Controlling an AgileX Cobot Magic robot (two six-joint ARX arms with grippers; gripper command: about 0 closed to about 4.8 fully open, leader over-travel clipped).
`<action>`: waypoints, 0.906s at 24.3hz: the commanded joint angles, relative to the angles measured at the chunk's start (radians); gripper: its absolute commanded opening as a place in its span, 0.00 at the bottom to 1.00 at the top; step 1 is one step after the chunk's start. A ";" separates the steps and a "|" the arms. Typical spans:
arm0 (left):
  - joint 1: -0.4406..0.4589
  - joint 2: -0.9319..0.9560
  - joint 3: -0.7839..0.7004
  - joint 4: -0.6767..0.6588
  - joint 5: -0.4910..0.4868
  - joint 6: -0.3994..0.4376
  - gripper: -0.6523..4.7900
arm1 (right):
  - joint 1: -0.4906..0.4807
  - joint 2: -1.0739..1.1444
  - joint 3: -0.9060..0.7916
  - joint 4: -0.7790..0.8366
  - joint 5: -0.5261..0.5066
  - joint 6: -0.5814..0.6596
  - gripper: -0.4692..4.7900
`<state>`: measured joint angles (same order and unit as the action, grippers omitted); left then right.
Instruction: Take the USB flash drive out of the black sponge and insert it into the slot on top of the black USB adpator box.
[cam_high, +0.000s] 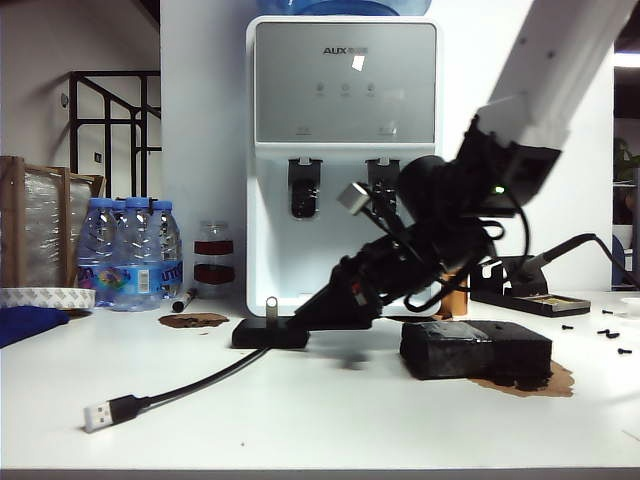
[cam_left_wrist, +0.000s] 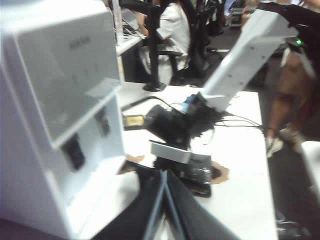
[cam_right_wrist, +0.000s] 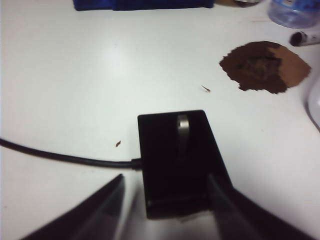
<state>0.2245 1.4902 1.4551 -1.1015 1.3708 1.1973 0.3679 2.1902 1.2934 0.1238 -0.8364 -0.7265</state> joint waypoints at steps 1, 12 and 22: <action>0.004 -0.028 0.065 0.100 -0.019 -0.210 0.11 | -0.015 -0.058 -0.063 0.135 0.000 0.068 0.69; -0.021 -0.034 0.151 0.693 -0.839 -1.308 0.11 | -0.047 -0.179 -0.387 0.943 0.261 0.489 0.68; -0.167 -0.136 0.148 0.774 -1.115 -1.503 0.11 | -0.047 -0.418 -0.502 0.908 0.679 0.546 0.09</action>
<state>0.0723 1.3808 1.5967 -0.3714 0.3115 -0.2703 0.3202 1.8023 0.7986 1.0660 -0.2218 -0.1776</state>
